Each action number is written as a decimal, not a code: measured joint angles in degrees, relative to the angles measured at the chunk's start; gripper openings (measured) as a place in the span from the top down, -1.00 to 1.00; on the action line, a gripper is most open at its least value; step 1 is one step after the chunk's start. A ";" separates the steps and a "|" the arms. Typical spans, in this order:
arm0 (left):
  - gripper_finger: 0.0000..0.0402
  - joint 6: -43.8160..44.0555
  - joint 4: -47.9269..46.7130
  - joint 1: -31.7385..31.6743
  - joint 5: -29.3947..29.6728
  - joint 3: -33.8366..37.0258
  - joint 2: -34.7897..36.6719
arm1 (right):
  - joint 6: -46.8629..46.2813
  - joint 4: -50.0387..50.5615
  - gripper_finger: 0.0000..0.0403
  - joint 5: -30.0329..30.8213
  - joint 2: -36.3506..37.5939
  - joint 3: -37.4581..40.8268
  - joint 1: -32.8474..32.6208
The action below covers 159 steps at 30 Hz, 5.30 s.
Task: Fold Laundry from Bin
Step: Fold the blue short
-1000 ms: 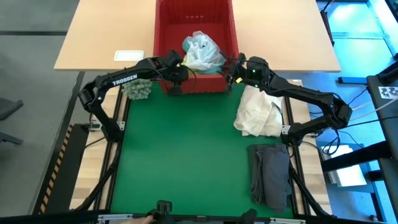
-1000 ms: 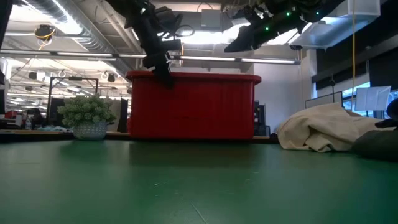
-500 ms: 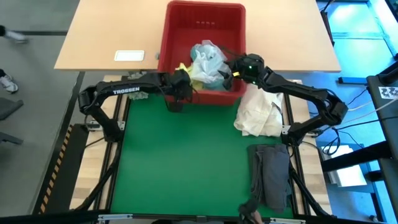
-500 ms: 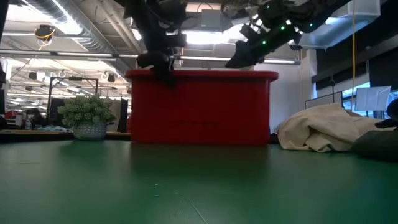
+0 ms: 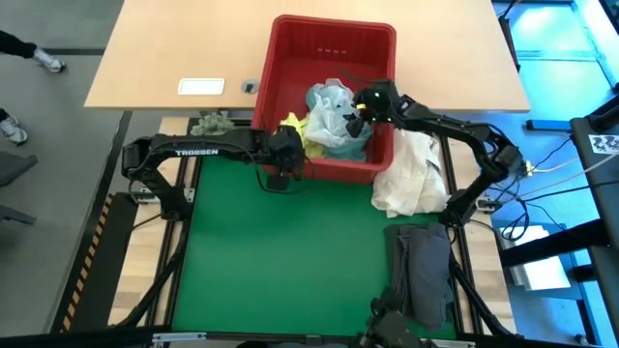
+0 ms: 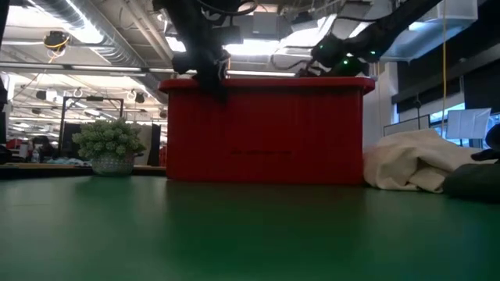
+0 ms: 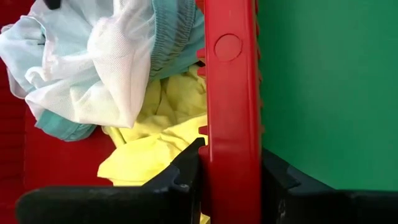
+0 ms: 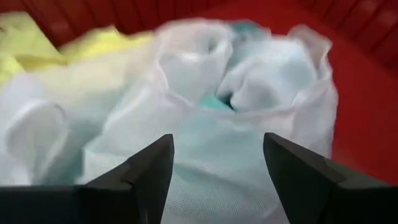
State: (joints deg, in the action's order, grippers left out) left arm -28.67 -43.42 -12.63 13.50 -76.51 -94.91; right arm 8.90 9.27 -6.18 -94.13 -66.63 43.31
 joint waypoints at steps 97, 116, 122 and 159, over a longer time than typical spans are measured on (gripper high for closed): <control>-0.04 -10.90 22.73 -14.98 -3.07 -0.81 17.38 | 9.34 36.90 1.00 38.15 10.04 -49.37 -63.82; -0.04 15.92 14.70 4.16 -11.71 3.28 27.37 | 15.94 32.88 1.00 41.04 8.62 -49.39 -63.55; -0.04 28.79 32.13 5.30 -10.04 19.54 26.88 | 14.28 33.17 1.00 43.68 8.50 -49.39 -63.95; -0.04 46.39 47.04 15.54 -24.01 31.56 26.00 | 12.57 40.74 1.00 41.52 4.07 -49.39 -63.91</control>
State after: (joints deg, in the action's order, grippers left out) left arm 17.72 3.62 2.92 -10.51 -44.95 -68.91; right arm 21.47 50.00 35.34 -90.06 -116.03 -20.60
